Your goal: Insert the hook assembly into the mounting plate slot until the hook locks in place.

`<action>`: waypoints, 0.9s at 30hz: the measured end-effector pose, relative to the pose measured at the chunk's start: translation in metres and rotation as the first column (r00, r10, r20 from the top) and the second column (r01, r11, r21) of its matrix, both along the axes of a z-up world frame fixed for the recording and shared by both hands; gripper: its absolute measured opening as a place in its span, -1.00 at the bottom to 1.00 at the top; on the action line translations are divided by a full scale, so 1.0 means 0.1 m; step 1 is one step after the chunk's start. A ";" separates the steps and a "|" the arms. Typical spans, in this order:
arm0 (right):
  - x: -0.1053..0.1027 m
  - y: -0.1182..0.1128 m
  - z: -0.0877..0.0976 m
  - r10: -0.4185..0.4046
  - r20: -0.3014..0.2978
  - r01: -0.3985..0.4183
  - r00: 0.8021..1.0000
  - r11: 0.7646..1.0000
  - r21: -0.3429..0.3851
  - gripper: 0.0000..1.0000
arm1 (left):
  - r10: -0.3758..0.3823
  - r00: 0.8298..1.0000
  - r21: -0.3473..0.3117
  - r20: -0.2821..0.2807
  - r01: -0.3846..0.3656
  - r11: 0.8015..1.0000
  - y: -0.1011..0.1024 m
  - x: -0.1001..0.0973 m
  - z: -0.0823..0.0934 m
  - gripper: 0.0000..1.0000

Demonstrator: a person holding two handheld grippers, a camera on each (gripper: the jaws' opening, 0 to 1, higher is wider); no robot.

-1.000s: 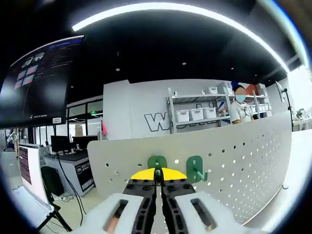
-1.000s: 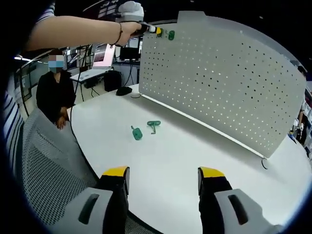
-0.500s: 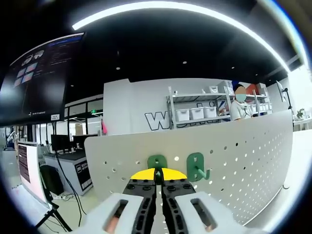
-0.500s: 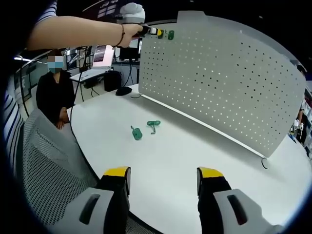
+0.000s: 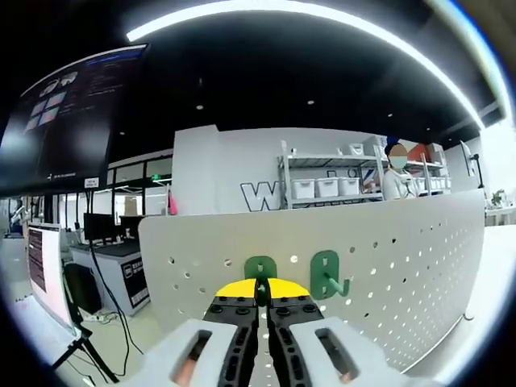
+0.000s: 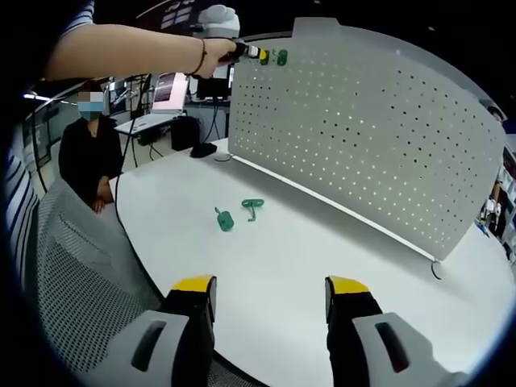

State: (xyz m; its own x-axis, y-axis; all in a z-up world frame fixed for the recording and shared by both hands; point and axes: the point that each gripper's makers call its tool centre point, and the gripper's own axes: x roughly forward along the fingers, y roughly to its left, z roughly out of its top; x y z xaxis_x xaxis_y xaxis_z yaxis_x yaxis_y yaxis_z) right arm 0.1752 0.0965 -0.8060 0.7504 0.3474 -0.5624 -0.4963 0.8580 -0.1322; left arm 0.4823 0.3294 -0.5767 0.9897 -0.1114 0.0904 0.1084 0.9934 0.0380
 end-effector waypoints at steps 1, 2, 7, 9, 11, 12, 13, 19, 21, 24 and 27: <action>0.00 0.00 0.00 0.000 0.000 0.000 1.000 1.000 -0.001 0.04 | -0.006 1.000 -0.010 -0.003 0.006 1.000 0.00 -0.01 0.00 -0.97; 0.00 0.00 0.00 -0.001 0.002 0.001 1.000 1.000 0.000 0.04 | -0.013 1.000 -0.013 -0.007 0.013 1.000 0.00 -0.01 0.00 -0.96; 0.00 0.00 0.00 0.002 0.003 -0.002 1.000 1.000 -0.002 0.04 | -0.036 0.999 -0.007 -0.028 0.036 0.999 -0.01 -0.06 0.04 -0.94; 0.00 0.00 0.02 0.002 0.009 -0.002 1.000 1.000 -0.002 0.04 | -0.045 0.999 -0.003 -0.017 0.045 0.999 -0.03 -0.11 0.10 -0.89; 0.00 0.00 0.03 0.000 0.012 0.000 1.000 1.000 -0.001 0.04 | -0.055 0.998 0.007 -0.012 0.055 0.998 -0.05 -0.15 0.15 -0.76; 0.00 0.00 0.03 0.000 0.014 0.000 1.000 1.000 -0.002 0.04 | -0.058 0.998 0.010 -0.013 0.058 0.998 -0.06 -0.17 0.16 -0.73; 0.00 0.00 0.03 0.000 0.016 0.000 1.000 1.000 -0.002 0.04 | -0.069 0.998 0.014 -0.012 0.069 0.998 -0.03 -0.15 0.15 -0.72; 0.01 -0.01 0.06 -0.002 0.030 0.002 1.000 1.000 -0.003 0.04 | -0.091 0.996 0.024 -0.010 0.091 0.996 0.05 -0.30 0.21 -0.55; 0.00 0.00 0.07 -0.004 0.034 0.004 0.999 1.000 -0.001 0.04 | -0.106 0.994 0.031 -0.015 0.107 0.994 0.07 -0.36 0.22 -0.47; 0.01 -0.01 0.08 -0.006 0.040 0.006 0.999 1.000 0.000 0.04 | -0.121 0.992 0.043 -0.019 0.122 0.992 0.10 -0.48 0.22 -0.43; 0.01 0.00 0.09 -0.004 0.043 0.004 0.999 1.000 0.000 0.04 | -0.151 0.988 0.032 -0.044 0.152 0.988 0.09 -0.58 0.16 -0.33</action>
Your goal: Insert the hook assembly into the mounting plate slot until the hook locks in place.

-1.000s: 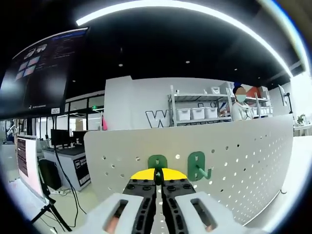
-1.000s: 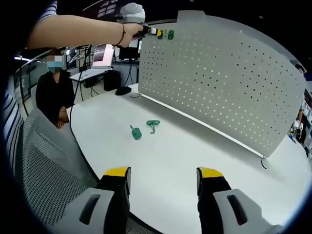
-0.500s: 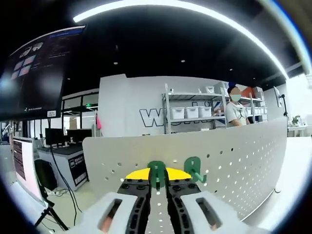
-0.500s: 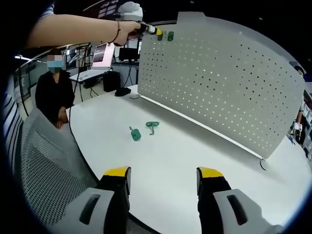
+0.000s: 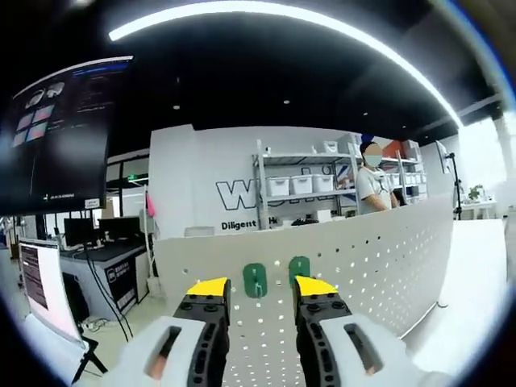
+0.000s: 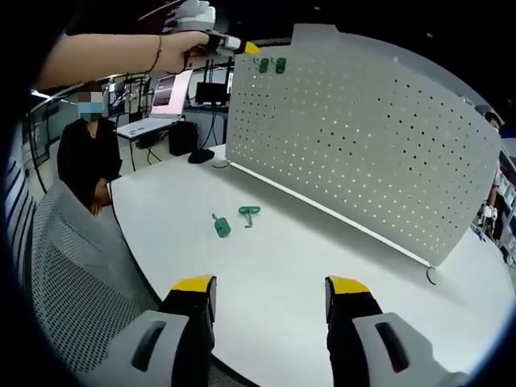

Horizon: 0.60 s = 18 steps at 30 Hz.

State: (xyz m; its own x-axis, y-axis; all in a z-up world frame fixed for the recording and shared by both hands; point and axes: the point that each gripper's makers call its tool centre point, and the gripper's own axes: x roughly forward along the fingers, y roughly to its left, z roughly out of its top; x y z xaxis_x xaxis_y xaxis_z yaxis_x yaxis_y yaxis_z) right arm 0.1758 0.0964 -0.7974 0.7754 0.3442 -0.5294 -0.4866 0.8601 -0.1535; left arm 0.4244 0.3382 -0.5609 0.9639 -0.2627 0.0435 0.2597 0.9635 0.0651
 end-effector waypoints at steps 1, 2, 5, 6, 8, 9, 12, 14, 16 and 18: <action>0.00 0.00 0.00 0.001 0.001 -0.001 1.000 1.000 0.000 0.04 | -0.003 1.000 0.009 -0.004 0.003 1.000 0.00 -0.03 -0.03 -0.32; 0.00 0.00 0.00 0.002 0.003 -0.002 1.000 1.000 -0.001 0.04 | -0.012 1.000 0.023 -0.011 0.012 1.000 -0.01 -0.09 -0.07 -0.32; 0.00 0.00 0.01 0.004 0.005 -0.004 1.000 1.000 -0.004 0.04 | -0.032 0.999 0.032 -0.032 0.033 0.999 -0.02 -0.20 -0.16 -0.30; 0.00 0.00 0.01 0.003 0.007 -0.003 1.000 1.000 -0.003 0.04 | -0.043 0.998 0.029 -0.048 0.044 0.999 -0.02 -0.24 -0.22 -0.28; 0.00 0.00 0.01 0.002 0.007 -0.002 1.000 1.000 -0.005 0.04 | -0.057 0.996 0.033 -0.064 0.059 0.998 -0.03 -0.30 -0.29 -0.28; 0.00 0.00 0.01 0.002 0.007 -0.002 1.000 1.000 -0.006 0.04 | -0.062 0.995 0.033 -0.072 0.065 0.997 -0.04 -0.33 -0.32 -0.27; -0.01 0.01 0.01 0.010 0.007 -0.010 1.000 1.000 -0.012 0.04 | -0.082 0.992 0.034 -0.093 0.085 0.996 -0.06 -0.40 -0.40 -0.24; -0.02 0.02 0.00 0.014 0.006 -0.014 1.000 1.000 -0.016 0.04 | -0.090 0.990 0.033 -0.106 0.094 0.995 -0.06 -0.44 -0.44 -0.18; -0.02 0.02 0.00 0.018 0.005 -0.017 1.000 1.000 -0.019 0.03 | -0.116 0.984 0.025 -0.133 0.120 0.992 -0.10 -0.49 -0.51 -0.13; -0.02 0.02 0.00 0.018 0.007 -0.018 1.000 1.000 -0.021 0.03 | -0.125 0.981 0.031 -0.147 0.131 0.991 -0.11 -0.54 -0.58 -0.11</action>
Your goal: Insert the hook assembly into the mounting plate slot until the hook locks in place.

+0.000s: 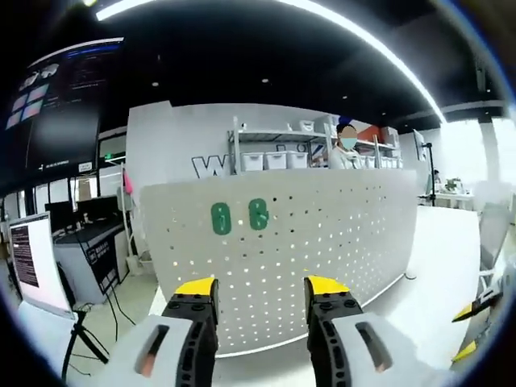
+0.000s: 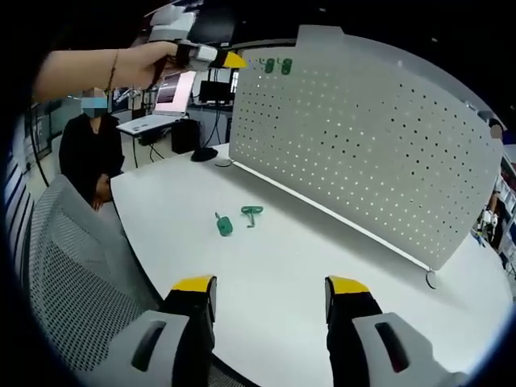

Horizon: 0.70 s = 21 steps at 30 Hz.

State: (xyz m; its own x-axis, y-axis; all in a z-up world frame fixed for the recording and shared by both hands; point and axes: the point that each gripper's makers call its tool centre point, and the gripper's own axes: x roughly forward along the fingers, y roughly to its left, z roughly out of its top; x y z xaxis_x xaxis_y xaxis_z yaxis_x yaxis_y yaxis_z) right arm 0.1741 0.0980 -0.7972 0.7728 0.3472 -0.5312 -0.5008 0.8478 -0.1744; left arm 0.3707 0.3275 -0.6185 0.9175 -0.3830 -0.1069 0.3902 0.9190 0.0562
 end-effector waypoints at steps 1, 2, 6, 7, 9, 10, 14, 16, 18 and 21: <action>0.00 0.00 0.00 0.000 -0.001 0.000 1.000 1.000 -0.001 0.03 | -0.003 1.000 -0.003 -0.010 0.003 1.000 0.00 -0.02 -0.03 -0.09; 0.00 0.00 0.00 0.000 0.000 0.000 1.000 1.000 -0.002 0.03 | -0.011 1.000 -0.006 -0.021 0.011 1.000 -0.01 -0.05 -0.07 -0.07; -0.01 0.01 0.01 0.003 0.005 -0.003 1.000 1.000 0.001 0.02 | -0.025 0.998 0.004 -0.053 0.025 1.000 -0.04 -0.14 -0.20 -0.03; -0.01 0.01 0.01 0.003 0.007 -0.003 1.000 1.000 0.000 0.02 | -0.030 0.998 0.005 -0.058 0.030 1.000 -0.04 -0.16 -0.23 -0.03; -0.01 0.00 0.02 0.004 0.010 -0.004 1.000 1.000 -0.003 0.01 | -0.040 0.996 0.005 -0.084 0.040 0.999 -0.06 -0.22 -0.32 0.01; 0.00 0.00 0.03 0.004 0.013 -0.004 1.000 1.000 0.000 0.01 | -0.046 0.994 0.002 -0.095 0.047 0.999 -0.07 -0.25 -0.37 0.01; -0.01 0.00 0.02 0.004 0.010 -0.004 1.000 1.000 0.000 0.00 | -0.067 0.988 0.008 -0.137 0.069 0.998 -0.12 -0.37 -0.55 -0.02; -0.01 0.00 0.02 0.006 0.012 -0.006 1.000 1.000 -0.001 0.00 | -0.084 0.983 0.014 -0.161 0.088 0.996 -0.16 -0.44 -0.66 -0.05; -0.01 0.00 0.02 0.006 0.009 -0.006 1.000 1.000 -0.001 0.00 | -0.096 0.979 0.019 -0.182 0.101 0.995 -0.19 -0.50 -0.76 -0.04; -0.01 0.00 0.01 0.006 0.009 -0.006 1.000 1.000 -0.001 -0.01 | -0.116 0.970 0.017 -0.213 0.122 0.992 -0.26 -0.57 -0.90 -0.04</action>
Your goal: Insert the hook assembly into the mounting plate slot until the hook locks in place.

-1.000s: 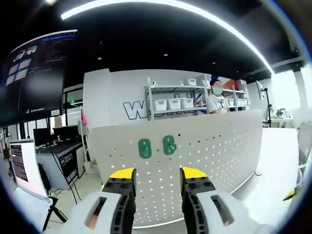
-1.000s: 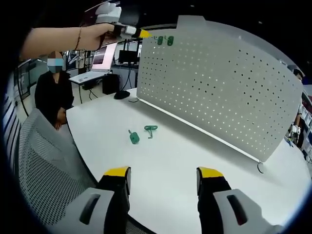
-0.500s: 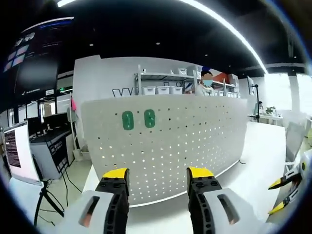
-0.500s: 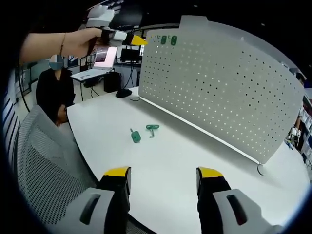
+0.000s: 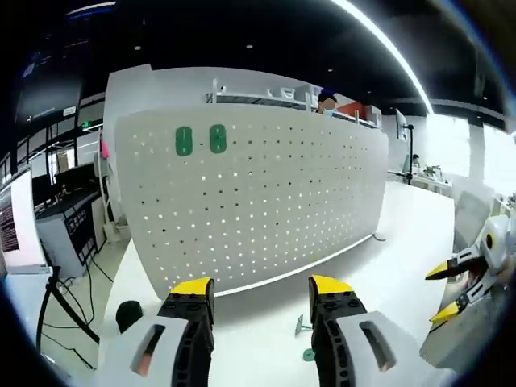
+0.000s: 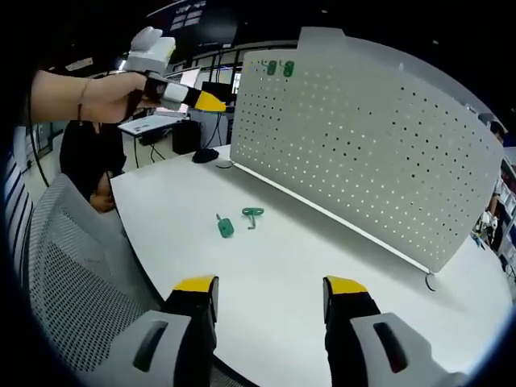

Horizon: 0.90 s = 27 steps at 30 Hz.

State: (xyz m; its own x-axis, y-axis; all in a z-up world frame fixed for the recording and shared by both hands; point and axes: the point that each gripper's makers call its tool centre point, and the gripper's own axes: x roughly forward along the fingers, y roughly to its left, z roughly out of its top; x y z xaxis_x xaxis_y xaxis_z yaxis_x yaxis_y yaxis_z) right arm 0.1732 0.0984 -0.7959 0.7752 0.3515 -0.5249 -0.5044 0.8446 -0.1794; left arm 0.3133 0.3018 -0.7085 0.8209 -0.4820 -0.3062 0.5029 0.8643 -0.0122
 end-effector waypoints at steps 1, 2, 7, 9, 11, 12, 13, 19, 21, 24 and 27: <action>0.00 0.00 0.00 0.001 -0.001 -0.001 1.000 1.000 0.000 -0.01 | -0.006 1.000 0.003 -0.013 0.006 1.000 -0.02 -0.03 -0.06 -0.05; 0.00 0.00 0.00 0.001 -0.002 -0.001 1.000 1.000 0.000 -0.01 | -0.010 1.000 0.001 -0.023 0.010 1.000 -0.04 -0.04 -0.10 -0.05; 0.00 0.00 -0.02 0.002 -0.008 -0.002 1.000 1.000 0.000 -0.01 | -0.030 0.996 -0.019 -0.085 0.029 0.999 -0.12 -0.12 -0.33 -0.11; -0.01 0.00 -0.02 0.002 -0.011 -0.002 1.000 1.000 -0.002 -0.02 | -0.033 0.995 -0.031 -0.099 0.030 0.999 -0.14 -0.14 -0.39 -0.11; -0.01 0.00 -0.03 0.001 -0.014 -0.001 1.000 1.000 -0.001 -0.02 | -0.043 0.992 -0.034 -0.116 0.039 0.999 -0.16 -0.15 -0.48 -0.13; -0.01 0.00 -0.03 0.001 -0.015 -0.001 1.000 1.000 -0.001 -0.02 | -0.047 0.991 -0.033 -0.125 0.043 0.999 -0.17 -0.16 -0.52 -0.14; -0.01 0.00 -0.04 0.001 -0.017 -0.001 1.000 1.000 0.000 -0.02 | -0.056 0.989 -0.034 -0.134 0.052 0.998 -0.19 -0.17 -0.56 -0.16; -0.01 0.00 -0.05 -0.001 -0.025 0.001 1.000 1.000 0.000 -0.02 | -0.091 0.978 -0.025 -0.186 0.088 0.996 -0.31 -0.18 -0.77 -0.18; 0.00 -0.01 -0.06 -0.005 -0.027 0.005 1.000 1.000 0.000 -0.02 | -0.100 0.975 -0.026 -0.201 0.097 0.995 -0.34 -0.16 -0.84 -0.20; 0.00 -0.01 -0.06 -0.010 -0.030 0.010 1.000 1.000 0.000 -0.04 | -0.111 0.969 -0.022 -0.220 0.109 0.994 -0.39 -0.13 -0.95 -0.21; 0.00 -0.02 -0.07 -0.013 -0.034 0.013 0.999 1.000 0.001 -0.04 | -0.127 0.967 -0.016 -0.221 0.126 0.992 -0.45 -0.12 -1.03 -0.25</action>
